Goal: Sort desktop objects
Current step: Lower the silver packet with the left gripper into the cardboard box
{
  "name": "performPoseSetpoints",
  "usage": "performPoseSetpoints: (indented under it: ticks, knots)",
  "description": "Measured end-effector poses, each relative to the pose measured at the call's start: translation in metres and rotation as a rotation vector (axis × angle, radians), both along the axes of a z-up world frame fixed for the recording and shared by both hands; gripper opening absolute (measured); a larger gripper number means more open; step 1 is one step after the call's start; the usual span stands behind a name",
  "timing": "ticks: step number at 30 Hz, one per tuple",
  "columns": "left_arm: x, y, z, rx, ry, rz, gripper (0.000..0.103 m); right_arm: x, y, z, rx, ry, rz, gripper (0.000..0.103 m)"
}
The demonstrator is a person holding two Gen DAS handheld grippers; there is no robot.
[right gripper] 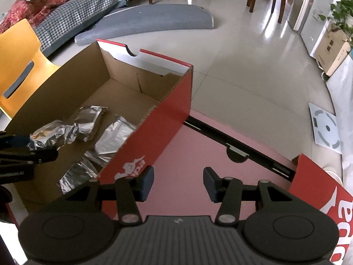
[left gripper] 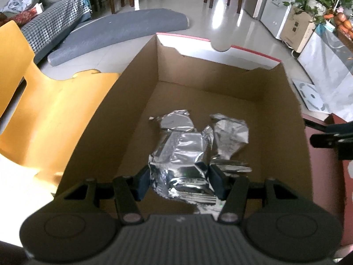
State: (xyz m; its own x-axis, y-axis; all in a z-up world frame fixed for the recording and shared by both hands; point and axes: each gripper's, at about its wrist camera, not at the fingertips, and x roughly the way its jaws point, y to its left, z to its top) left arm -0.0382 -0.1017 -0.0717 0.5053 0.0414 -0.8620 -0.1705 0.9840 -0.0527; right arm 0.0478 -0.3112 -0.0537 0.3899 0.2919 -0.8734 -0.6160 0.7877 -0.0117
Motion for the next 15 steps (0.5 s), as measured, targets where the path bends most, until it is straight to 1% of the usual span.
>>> performPoseSetpoints:
  ticks: [10,14,15]
  knots:
    - [0.005,0.010,-0.013,0.021,0.025,0.027,0.054,-0.003,0.011,0.003,0.001,-0.009,0.027,0.049]
    - [0.006,0.011,-0.017,0.058,0.039,0.038,0.055,-0.004,0.014,0.003,0.002,-0.010,0.035,0.049]
    - [0.006,0.012,-0.019,0.056,0.043,0.042,0.055,-0.004,0.015,0.003,0.003,-0.010,0.038,0.049]
